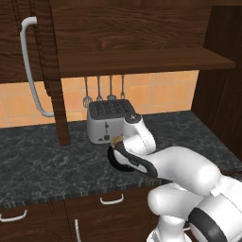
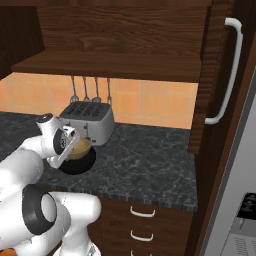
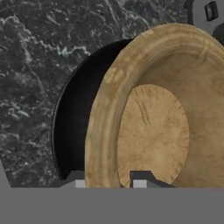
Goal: Pick up the bowls on the counter and stack them on top of one another in the open cabinet. Place the smaller bowl on top of the larger bowl.
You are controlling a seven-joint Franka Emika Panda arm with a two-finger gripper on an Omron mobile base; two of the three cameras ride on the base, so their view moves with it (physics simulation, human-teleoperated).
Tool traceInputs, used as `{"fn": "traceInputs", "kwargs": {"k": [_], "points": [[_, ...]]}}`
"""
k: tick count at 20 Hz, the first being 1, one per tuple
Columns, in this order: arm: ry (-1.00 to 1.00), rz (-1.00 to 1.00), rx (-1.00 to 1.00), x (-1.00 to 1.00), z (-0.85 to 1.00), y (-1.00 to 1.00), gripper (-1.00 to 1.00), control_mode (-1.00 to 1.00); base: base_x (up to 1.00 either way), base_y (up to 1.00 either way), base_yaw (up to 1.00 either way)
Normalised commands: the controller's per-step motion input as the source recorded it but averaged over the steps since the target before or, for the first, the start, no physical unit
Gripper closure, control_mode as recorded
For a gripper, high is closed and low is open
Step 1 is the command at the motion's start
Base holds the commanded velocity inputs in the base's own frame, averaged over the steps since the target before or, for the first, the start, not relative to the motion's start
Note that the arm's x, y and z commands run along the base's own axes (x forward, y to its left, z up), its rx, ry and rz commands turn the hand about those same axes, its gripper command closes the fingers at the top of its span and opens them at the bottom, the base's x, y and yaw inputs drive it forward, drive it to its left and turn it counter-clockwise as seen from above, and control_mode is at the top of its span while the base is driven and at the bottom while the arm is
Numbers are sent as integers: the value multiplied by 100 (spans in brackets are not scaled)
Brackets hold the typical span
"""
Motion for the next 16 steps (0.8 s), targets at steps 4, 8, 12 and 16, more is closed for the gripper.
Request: {"fn": "traceInputs", "kwargs": {"k": [4, 8, 12, 16], "points": [[25, 0, -3, 29, -50, 17, 100, -100, 0, 0, 0], [10, 0, -1, 30, -22, 14, 100, -100, 0, 0, 0], [0, 0, 0, 10, -2, 3, 100, -100, 0, 0, 0], [0, 0, 0, 1, -1, 0, -100, -100, 0, 0, 0]]}}
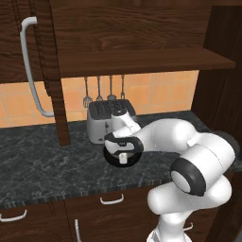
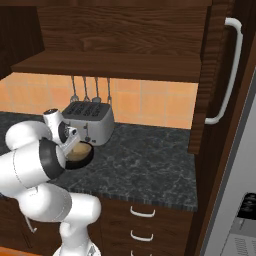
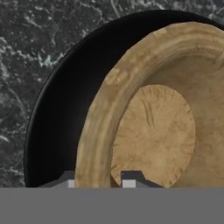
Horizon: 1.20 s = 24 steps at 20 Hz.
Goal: Pick up the bowls on the counter and stack them on top of one another in the open cabinet. Place the smaller bowl on top of the larger bowl.
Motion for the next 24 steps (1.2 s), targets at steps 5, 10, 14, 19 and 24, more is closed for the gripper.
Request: {"fn": "traceInputs", "kwargs": {"k": [5, 10, 14, 19, 24], "points": [[-6, 0, 0, -3, 21, 0, -100, -100, 0, 0, 0], [-9, -8, 0, -6, 67, 1, -100, -100, 0, 0, 0], [2, -30, 2, -25, 24, -31, -100, -100, 0, 0, 0], [17, -59, 16, -4, 0, -98, -100, -100, 0, 0, 0], [5, -74, 25, 0, -12, -68, -100, -100, 0, 0, 0]]}}
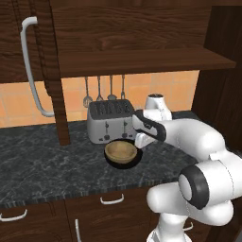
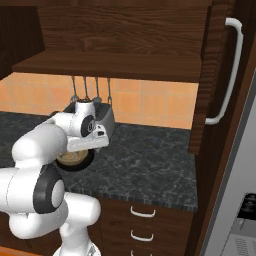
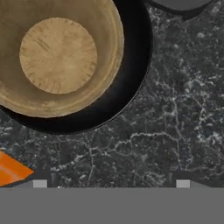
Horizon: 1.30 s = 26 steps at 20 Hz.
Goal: Pick up the bowls on the counter and stack them on top of one another in the open cabinet. Place the smaller bowl on top of the larger bowl.
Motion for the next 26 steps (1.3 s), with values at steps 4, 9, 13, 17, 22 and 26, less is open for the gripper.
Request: {"fn": "traceInputs", "kwargs": {"k": [4, 9, 13, 17, 22, 26], "points": [[-1, -59, 11, 6, -43, 0, -100, -100, 0, 0, 0], [-10, -50, 12, 2, -24, 17, -100, -100, 0, 0, 0], [-3, -49, 14, 36, -10, 18, -100, -100, 0, 0, 0], [0, -30, 1, 51, -14, 13, -100, -100, 0, 0, 0], [9, -13, 0, 13, -47, 0, -100, -100, 0, 0, 0], [16, -2, 0, 0, -56, 3, -100, -100, 0, 0, 0]]}}
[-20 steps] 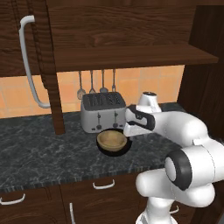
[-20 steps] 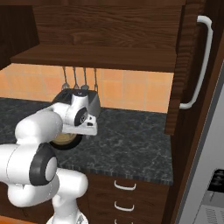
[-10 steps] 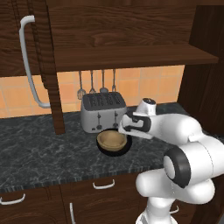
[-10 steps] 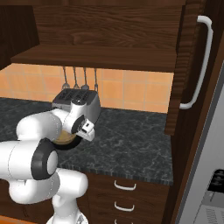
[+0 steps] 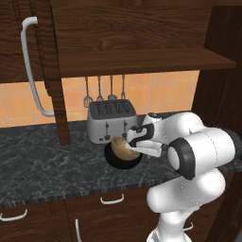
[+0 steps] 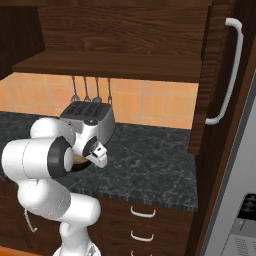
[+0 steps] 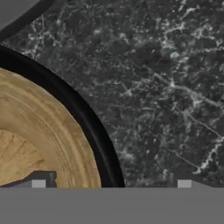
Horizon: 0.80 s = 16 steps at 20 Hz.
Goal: Pick up the bowls on the counter and stack them on top of one another in the open cabinet. Place the smaller bowl on top of the larger bowl.
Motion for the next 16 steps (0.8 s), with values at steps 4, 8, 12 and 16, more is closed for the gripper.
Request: {"fn": "traceInputs", "kwargs": {"k": [4, 8, 12, 16], "points": [[5, 0, 0, 11, -24, 12, 100, -100, 0, 0, 0], [0, 0, 0, 0, 0, 0, 100, -100, 0, 0, 0], [-2, 0, 0, -6, 18, 0, 100, -100, 0, 0, 0], [-10, -8, 6, -48, 88, -1, 100, -100, 0, 0, 0]]}}
